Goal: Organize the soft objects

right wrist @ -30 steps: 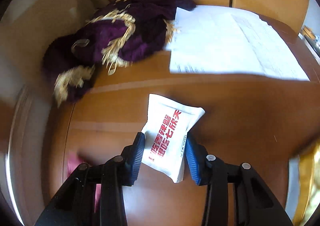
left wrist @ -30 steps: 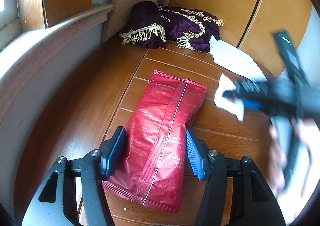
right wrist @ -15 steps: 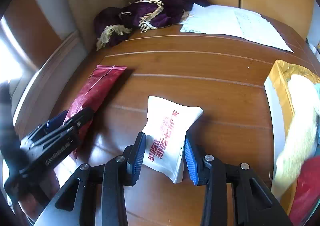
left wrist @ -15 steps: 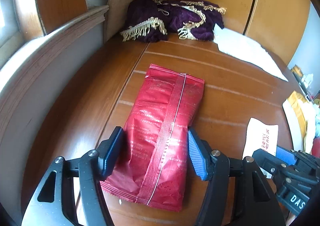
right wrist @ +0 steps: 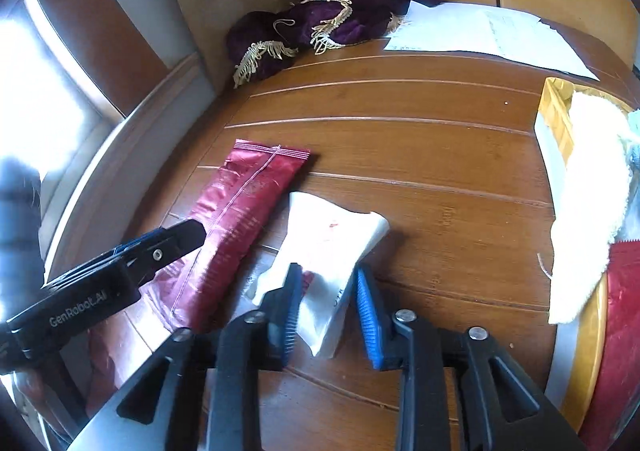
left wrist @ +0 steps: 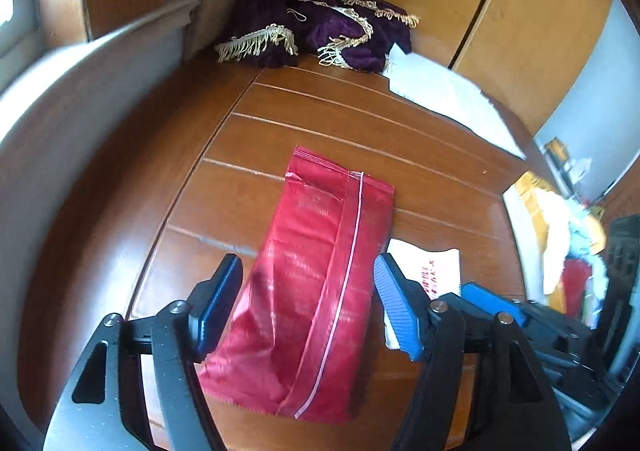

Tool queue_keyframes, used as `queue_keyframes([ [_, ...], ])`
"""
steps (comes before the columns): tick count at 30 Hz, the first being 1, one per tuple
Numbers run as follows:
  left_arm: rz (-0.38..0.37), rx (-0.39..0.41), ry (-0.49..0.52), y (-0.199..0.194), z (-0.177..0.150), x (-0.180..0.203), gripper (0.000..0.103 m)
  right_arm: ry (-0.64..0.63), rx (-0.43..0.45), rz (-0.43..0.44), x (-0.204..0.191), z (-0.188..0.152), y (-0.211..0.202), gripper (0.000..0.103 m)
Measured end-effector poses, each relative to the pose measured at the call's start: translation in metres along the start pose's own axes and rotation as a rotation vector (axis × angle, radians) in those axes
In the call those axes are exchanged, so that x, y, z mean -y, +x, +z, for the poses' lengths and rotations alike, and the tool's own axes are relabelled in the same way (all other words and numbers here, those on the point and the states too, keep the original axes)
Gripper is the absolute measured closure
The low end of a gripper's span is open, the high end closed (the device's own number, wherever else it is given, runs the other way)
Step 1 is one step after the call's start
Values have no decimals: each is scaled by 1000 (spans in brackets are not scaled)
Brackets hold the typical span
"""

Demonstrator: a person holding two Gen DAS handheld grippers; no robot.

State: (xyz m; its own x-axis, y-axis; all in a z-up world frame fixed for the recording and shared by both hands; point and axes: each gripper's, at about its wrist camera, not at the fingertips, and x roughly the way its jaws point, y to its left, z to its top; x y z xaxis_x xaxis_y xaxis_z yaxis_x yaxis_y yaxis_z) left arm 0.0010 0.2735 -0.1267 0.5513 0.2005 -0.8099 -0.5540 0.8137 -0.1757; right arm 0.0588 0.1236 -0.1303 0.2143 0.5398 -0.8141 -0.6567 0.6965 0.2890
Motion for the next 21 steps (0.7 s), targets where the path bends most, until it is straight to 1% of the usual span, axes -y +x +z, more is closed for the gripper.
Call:
queue_keyframes([
  [2, 31, -26, 26, 9, 1, 4, 35, -13, 2, -15, -4, 0, 0, 64],
  [3, 30, -24, 25, 11, 1, 4, 35, -19, 2, -18, -6, 3, 3, 61],
  [4, 24, -20, 18, 10, 1, 2, 35, -22, 2, -15, -8, 3, 3, 56],
  [5, 18, -19, 12, 10, 1, 0, 35, -25, 6, -16, -9, 2, 4, 54],
  [8, -13, -30, -6, 12, 1, -5, 35, -58, 8, -43, -15, -2, 4, 52],
  [10, -40, -33, -31, 12, 1, -10, 35, -48, 7, -25, -14, -4, 3, 52],
  [12, -51, -33, -37, 14, 1, -12, 35, -31, 11, -22, -13, -5, 0, 46],
  [13, -55, -33, -34, 13, 1, -11, 38, -25, 11, -16, -13, -5, 1, 39],
  [14, -59, -35, -31, 13, 0, -11, 40, -19, 8, -3, -12, -4, 2, 35],
  [16, -66, -43, -31, 13, 1, -11, 40, -12, 13, -3, -13, -3, 4, 32],
  [17, -73, -47, -35, 12, 1, -12, 40, -23, 16, -10, -15, -2, 6, 32],
  [19, -75, -46, -36, 11, 2, -12, 40, -62, 25, -56, -22, -1, 9, 32],
  [21, -66, -40, -12, 9, 2, -10, 40, -119, 32, -130, -32, -4, 12, 44],
])
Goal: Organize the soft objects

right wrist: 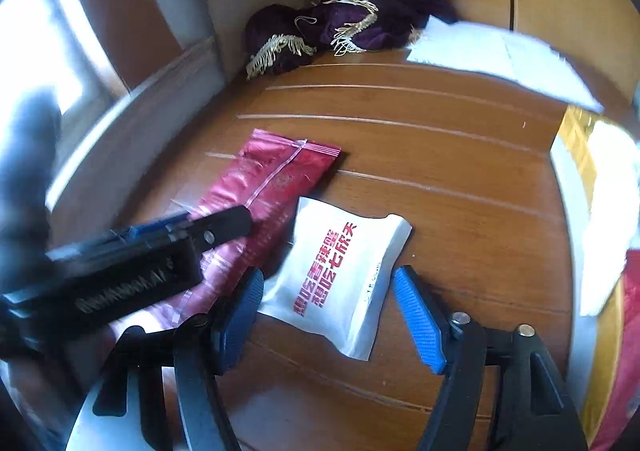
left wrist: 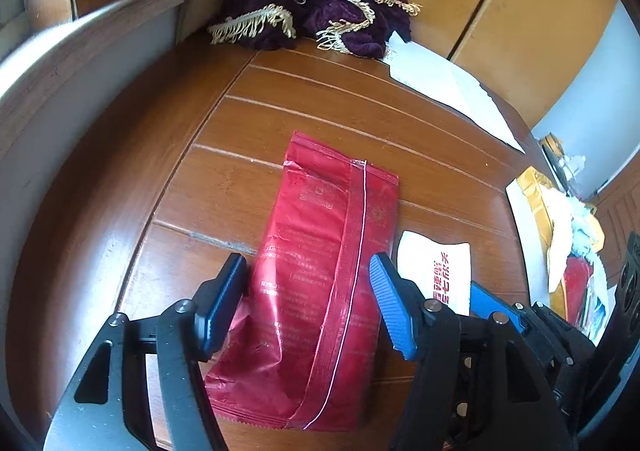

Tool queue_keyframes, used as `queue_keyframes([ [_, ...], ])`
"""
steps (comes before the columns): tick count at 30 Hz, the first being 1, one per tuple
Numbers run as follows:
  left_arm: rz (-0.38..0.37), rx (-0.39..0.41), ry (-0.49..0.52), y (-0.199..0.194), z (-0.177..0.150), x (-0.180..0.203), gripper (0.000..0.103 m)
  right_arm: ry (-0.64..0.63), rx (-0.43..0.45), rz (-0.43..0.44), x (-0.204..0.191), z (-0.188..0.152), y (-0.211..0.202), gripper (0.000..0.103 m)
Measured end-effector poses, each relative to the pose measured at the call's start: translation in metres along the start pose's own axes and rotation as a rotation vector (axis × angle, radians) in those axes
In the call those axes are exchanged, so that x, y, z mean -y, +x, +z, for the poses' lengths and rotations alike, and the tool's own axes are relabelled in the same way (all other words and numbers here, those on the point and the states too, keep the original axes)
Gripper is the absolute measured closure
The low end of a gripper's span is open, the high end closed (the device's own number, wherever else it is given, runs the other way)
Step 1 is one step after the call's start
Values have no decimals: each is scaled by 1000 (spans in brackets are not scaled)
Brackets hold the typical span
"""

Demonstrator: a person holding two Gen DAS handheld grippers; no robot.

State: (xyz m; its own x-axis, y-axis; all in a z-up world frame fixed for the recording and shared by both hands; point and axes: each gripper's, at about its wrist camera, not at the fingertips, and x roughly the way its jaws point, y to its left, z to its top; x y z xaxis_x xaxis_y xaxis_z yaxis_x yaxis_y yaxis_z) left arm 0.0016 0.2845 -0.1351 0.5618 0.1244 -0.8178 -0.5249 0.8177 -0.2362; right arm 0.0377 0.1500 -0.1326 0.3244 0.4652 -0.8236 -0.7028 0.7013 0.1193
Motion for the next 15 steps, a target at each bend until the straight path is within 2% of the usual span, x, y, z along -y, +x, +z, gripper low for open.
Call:
queue_keyframes([
  [1, 2, -1, 9, 0, 0, 2, 37, -23, 9, -32, -3, -1, 0, 53],
  [3, 0, -6, 23, -1, -1, 4, 34, -25, 7, -15, 0, -3, -2, 64],
  [8, 59, -29, 80, 6, -5, 14, 30, 0, 23, -33, 5, -9, -13, 101],
  [12, 57, -27, 74, 8, -6, 13, 30, 40, 11, 19, 16, -12, -13, 101],
  [14, 60, -10, 82, 7, -7, 13, 37, 61, 36, 65, 20, -12, -20, 100],
  [15, 59, -1, 80, 7, -8, 12, 38, 81, 51, 77, 23, -12, -23, 96],
])
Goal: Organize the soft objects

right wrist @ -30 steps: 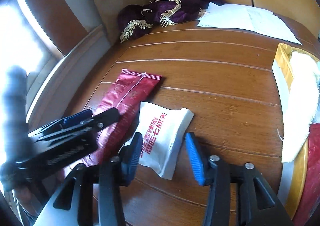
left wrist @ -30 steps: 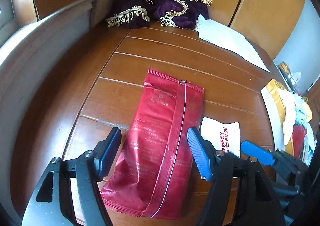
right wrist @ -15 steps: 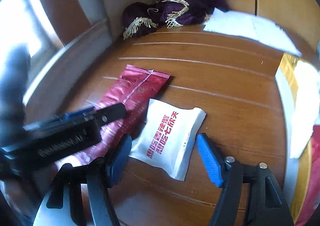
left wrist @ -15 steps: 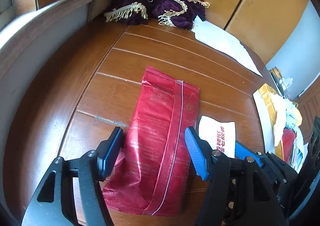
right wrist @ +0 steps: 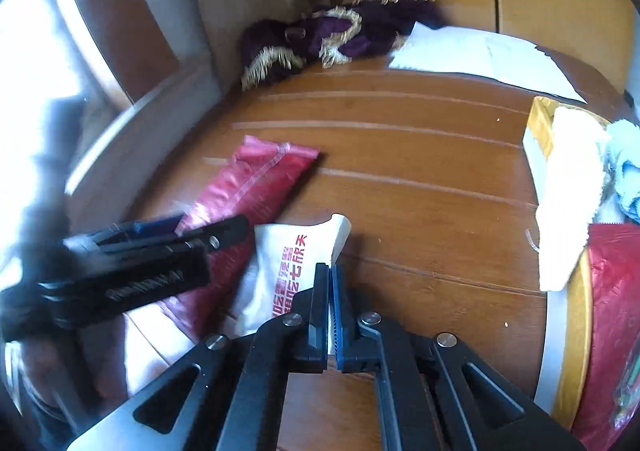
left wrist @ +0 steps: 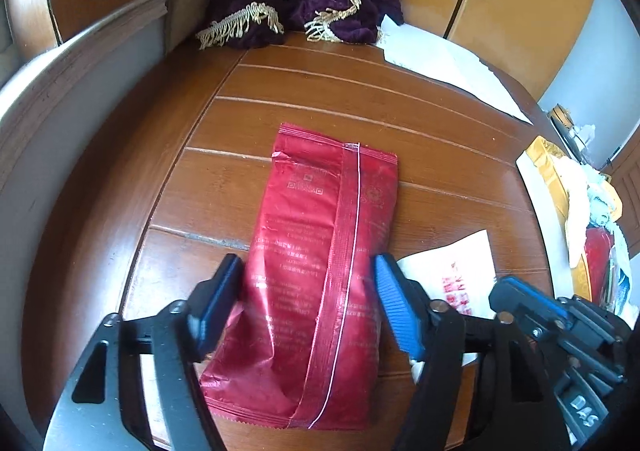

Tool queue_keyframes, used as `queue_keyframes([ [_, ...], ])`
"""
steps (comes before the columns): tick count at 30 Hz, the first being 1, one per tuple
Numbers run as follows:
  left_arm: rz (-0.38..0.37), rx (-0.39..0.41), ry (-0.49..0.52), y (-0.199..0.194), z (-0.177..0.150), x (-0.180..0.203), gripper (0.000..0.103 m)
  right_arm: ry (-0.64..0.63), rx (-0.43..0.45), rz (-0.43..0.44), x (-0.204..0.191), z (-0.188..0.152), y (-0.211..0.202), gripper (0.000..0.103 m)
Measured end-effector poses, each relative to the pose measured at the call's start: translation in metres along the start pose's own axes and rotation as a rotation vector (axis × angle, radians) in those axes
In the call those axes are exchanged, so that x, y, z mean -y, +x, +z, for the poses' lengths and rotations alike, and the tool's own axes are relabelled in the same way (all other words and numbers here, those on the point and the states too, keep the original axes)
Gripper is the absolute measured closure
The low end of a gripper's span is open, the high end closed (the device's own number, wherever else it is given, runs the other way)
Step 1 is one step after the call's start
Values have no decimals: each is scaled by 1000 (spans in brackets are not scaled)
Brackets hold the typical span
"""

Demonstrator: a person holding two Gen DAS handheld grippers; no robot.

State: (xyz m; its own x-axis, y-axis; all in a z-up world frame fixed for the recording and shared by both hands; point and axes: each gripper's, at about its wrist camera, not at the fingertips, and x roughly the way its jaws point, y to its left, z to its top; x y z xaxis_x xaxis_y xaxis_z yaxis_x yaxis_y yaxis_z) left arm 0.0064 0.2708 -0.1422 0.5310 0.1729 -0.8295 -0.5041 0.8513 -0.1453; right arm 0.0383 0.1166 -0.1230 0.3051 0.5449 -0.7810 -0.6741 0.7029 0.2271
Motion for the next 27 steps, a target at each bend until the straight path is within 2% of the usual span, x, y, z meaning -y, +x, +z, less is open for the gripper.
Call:
queue_keyframes([
  [1, -2, 8, -4, -1, -1, -2, 41, 11, 11, 20, 1, 0, -3, 93],
  [3, -17, 14, -19, -3, -1, -5, 45, 23, 15, 43, 1, 1, -6, 65],
  [4, -24, 14, -28, -4, -1, -8, 46, 19, 20, 45, -1, 0, -6, 39],
  [5, -31, 14, -36, -5, -1, -10, 47, 4, 21, 43, -4, 0, -6, 33],
  [12, -140, 25, -146, -18, -3, -39, 48, -64, -33, 16, -20, 3, 8, 33],
  [14, -147, 35, -165, -23, -6, -45, 48, -85, -66, 15, -24, 1, 18, 33],
  [15, -146, 41, -169, -25, -8, -46, 48, -111, -52, -12, -29, 0, 20, 33],
  [16, -149, 44, -178, -27, -10, -47, 48, -129, -57, -44, -34, -2, 22, 37],
  [17, -159, 46, -183, -29, -11, -48, 48, -143, -53, -66, -38, -3, 23, 49],
  [19, -173, 53, -187, -33, -12, -47, 48, -166, -51, -100, -45, -6, 24, 59],
  [22, -183, 71, -184, -40, -13, -41, 48, -187, -48, -109, -50, -10, 23, 61],
  [27, -219, 99, -177, -58, -14, -27, 48, -167, -26, -48, -48, -19, 10, 66],
])
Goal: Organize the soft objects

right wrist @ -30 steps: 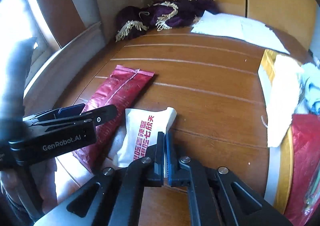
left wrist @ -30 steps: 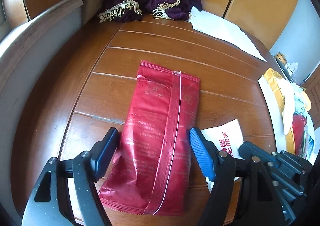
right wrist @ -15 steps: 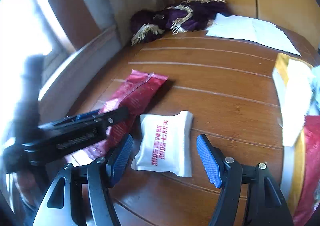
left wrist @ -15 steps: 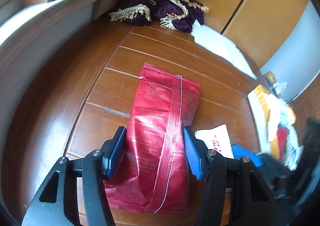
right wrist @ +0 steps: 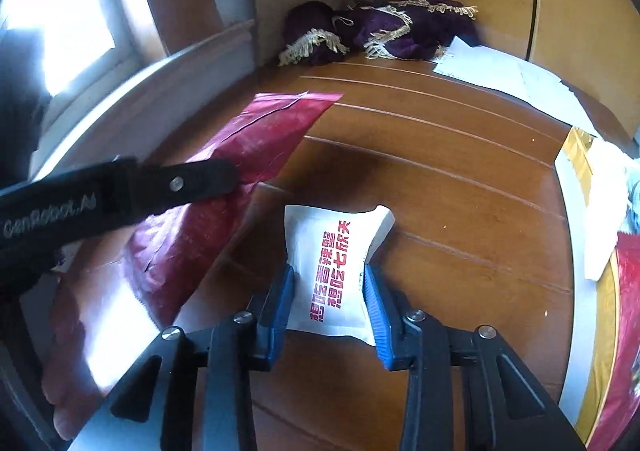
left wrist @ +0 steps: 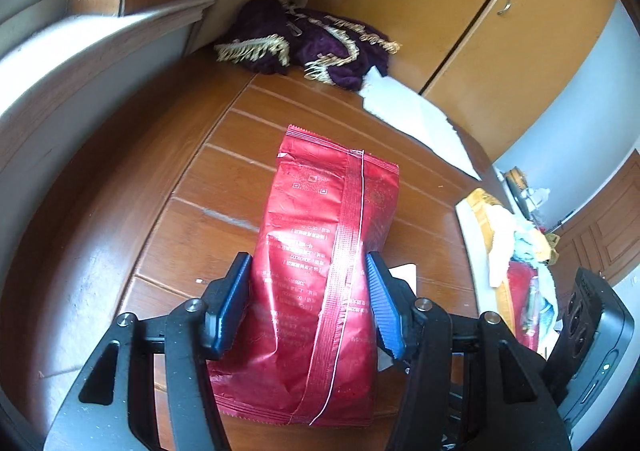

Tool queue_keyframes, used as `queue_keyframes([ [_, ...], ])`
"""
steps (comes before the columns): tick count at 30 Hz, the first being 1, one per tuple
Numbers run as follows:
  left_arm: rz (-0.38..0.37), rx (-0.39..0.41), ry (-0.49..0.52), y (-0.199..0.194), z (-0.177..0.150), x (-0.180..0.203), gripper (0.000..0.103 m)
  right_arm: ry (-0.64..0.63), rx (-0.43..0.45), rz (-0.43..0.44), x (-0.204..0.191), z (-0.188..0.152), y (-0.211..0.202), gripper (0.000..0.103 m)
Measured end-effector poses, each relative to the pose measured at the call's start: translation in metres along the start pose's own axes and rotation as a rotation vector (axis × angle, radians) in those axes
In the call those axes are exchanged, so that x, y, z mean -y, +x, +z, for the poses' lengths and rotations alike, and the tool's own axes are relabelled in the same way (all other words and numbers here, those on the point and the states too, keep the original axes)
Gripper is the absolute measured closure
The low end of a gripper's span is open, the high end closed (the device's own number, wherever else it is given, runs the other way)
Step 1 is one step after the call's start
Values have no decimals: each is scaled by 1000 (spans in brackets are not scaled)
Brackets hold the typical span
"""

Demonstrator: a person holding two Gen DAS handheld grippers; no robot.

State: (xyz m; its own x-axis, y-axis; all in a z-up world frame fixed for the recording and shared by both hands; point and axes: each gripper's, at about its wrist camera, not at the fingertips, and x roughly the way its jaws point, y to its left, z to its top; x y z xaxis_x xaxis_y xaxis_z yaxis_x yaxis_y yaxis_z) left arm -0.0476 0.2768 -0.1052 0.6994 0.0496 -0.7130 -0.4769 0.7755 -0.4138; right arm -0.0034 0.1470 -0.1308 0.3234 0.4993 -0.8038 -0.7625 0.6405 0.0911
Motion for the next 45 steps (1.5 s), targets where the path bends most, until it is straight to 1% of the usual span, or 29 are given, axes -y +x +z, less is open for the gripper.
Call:
queue_keyframes([
  [3, -40, 6, 9, -8, -1, 18, 48, 27, 50, 15, 9, -4, -24, 66],
  [6, -115, 5, 31, -10, -1, 48, 48, 66, 127, 19, 31, -5, -60, 66],
  [8, -173, -7, 46, -6, -1, 74, 48, 87, 182, 19, 52, -6, -88, 66],
  [11, -269, -40, 85, 7, -2, 122, 48, 108, 245, -25, 83, -6, -123, 65],
  [13, -327, -66, 100, 17, -3, 152, 48, 149, 272, -52, 113, -6, -141, 65],
  [15, -374, -98, 124, 30, -2, 178, 48, 190, 283, -60, 137, -7, -153, 65],
  [19, -377, -119, 173, 56, -6, 215, 48, 252, 276, -137, 179, -12, -162, 65],
  [21, -371, -130, 167, 69, -10, 223, 48, 277, 268, -153, 194, -14, -161, 65],
  [24, -359, -147, 146, 84, -18, 227, 48, 295, 248, -170, 210, -19, -154, 64],
  [26, -323, -143, 148, 92, -23, 229, 47, 304, 222, -174, 220, -18, -144, 64],
  [29, -306, -174, 128, 106, -31, 228, 47, 317, 197, -185, 228, -24, -135, 63],
  [32, -286, -132, 149, 107, -35, 232, 46, 324, 186, -184, 232, -30, -125, 61],
  [34, -282, -122, 187, 104, -39, 238, 44, 339, 195, -175, 234, -31, -124, 58],
  [36, -300, -109, 202, 100, -40, 237, 43, 330, 193, -196, 230, -31, -124, 53],
  [37, -314, -106, 203, 99, -39, 236, 39, 324, 195, -203, 227, -31, -125, 50],
  [38, -331, -104, 196, 98, -38, 234, 35, 323, 196, -214, 226, -31, -127, 50],
  [39, -348, -98, 180, 97, -36, 231, 33, 325, 199, -223, 226, -31, -130, 49],
  [40, -359, -87, 171, 94, -34, 229, 31, 327, 202, -224, 226, -32, -133, 45],
  [41, -371, -70, 172, 89, -33, 228, 30, 333, 210, -221, 227, -33, -137, 36],
  [43, -375, -38, 193, 79, -33, 229, 27, 332, 237, -201, 225, -34, -146, 27],
  [45, -355, 9, 219, 65, -35, 229, 27, 324, 256, -213, 221, -36, -156, 27],
])
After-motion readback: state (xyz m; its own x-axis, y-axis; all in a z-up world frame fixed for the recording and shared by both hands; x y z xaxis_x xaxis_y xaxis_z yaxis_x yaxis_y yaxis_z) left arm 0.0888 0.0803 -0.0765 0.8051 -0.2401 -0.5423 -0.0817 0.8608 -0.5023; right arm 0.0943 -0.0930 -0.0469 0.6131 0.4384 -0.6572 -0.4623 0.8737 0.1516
